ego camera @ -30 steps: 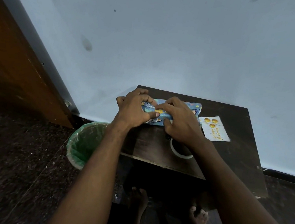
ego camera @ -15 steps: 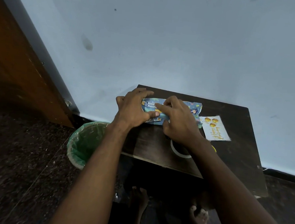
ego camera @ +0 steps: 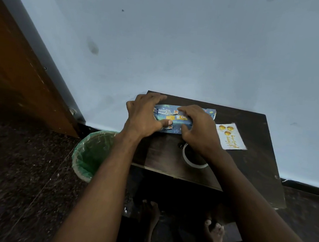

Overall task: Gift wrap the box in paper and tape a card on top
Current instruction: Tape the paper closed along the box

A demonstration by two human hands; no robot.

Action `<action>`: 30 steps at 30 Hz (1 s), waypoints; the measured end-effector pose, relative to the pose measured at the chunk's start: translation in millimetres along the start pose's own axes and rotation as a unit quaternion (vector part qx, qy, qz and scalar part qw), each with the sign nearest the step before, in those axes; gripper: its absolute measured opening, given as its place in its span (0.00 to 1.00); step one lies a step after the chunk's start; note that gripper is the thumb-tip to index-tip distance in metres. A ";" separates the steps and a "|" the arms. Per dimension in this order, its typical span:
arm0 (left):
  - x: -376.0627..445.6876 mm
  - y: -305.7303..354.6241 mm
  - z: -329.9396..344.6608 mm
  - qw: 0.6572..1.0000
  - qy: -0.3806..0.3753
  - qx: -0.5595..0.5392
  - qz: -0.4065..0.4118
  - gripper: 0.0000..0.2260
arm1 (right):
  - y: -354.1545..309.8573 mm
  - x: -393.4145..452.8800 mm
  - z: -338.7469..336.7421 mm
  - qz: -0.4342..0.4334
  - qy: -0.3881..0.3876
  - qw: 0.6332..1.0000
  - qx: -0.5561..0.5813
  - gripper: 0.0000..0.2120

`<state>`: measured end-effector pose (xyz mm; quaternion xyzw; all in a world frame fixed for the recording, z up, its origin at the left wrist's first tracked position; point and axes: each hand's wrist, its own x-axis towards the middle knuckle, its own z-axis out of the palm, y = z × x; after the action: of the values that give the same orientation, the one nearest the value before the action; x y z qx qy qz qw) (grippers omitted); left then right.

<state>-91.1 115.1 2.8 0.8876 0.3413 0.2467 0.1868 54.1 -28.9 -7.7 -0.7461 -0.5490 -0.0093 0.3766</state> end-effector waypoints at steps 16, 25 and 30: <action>-9.1 56.3 43.5 0.991 -0.074 0.045 0.103 0.41 | 34.5 -12.3 -44.1 0.349 0.053 0.910 0.215 0.55; -9.3 57.1 47.3 0.990 -0.066 0.057 0.111 0.48 | 35.7 -10.2 -61.8 0.353 0.078 0.840 0.403 0.23; -12.1 65.8 48.9 0.988 -0.022 0.084 0.127 0.51 | 28.8 -4.8 -64.0 0.274 0.095 0.827 0.482 0.20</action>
<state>-37.4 52.8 -7.6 0.9415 0.2407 0.2195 0.0863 101.6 -72.7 20.1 -0.5851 -0.2180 0.2889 0.7258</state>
